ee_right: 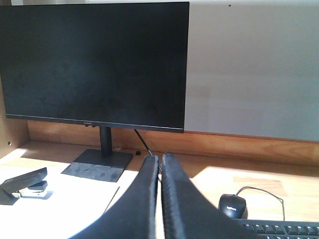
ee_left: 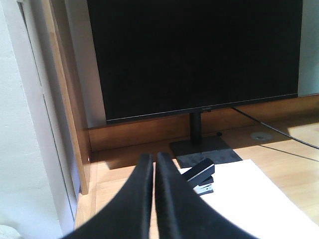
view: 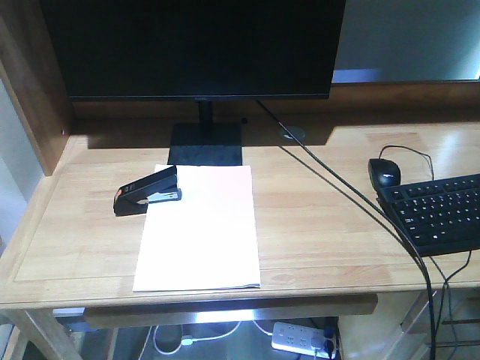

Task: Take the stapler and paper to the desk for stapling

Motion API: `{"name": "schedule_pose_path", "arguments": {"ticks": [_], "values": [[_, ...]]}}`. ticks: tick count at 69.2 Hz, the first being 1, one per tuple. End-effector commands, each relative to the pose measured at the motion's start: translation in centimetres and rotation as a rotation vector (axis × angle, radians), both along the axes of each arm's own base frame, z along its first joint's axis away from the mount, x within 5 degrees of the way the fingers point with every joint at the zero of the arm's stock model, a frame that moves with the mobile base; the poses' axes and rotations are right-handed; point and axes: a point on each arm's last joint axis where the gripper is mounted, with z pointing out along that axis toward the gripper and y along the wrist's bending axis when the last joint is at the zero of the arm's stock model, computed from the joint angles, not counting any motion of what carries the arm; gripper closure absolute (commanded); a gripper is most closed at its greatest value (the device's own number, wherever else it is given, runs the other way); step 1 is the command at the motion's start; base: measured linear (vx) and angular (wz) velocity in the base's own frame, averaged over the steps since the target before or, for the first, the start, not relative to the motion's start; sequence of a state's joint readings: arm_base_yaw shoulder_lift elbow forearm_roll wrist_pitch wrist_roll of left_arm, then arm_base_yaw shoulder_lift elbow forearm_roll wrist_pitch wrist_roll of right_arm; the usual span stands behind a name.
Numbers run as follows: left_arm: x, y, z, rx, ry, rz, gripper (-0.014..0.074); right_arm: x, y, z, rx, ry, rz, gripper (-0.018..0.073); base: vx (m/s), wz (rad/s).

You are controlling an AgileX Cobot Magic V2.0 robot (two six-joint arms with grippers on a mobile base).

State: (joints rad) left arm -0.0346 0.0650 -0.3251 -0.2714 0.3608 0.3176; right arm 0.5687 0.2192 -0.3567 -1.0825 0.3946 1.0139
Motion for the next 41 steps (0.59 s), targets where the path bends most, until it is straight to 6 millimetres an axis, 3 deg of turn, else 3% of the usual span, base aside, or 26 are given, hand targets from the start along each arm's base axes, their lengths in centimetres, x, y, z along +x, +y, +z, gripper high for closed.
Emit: {"name": "schedule_pose_path", "arguments": {"ticks": [1,18,32,41], "values": [[-0.1,0.1,1.3,-0.028,-0.084,0.011,0.0603,-0.1,0.3,1.1,-0.02,-0.053,0.028,0.0569,0.0,0.0],[0.2,0.1,0.5,-0.026,-0.065,0.015,0.0603,-0.1,0.3,1.1,-0.02,-0.053,0.028,0.0569,0.0,0.0],[1.0,0.6,-2.9,0.167,-0.029,0.073,0.0603,-0.1,0.3,1.1,-0.02,-0.053,0.028,0.0569,0.0,0.0],[1.3,0.8,-5.4,0.13,-0.095,0.091,0.0603,-0.1,0.3,1.1,-0.02,-0.053,0.028,0.0569,0.0,0.0]]}}
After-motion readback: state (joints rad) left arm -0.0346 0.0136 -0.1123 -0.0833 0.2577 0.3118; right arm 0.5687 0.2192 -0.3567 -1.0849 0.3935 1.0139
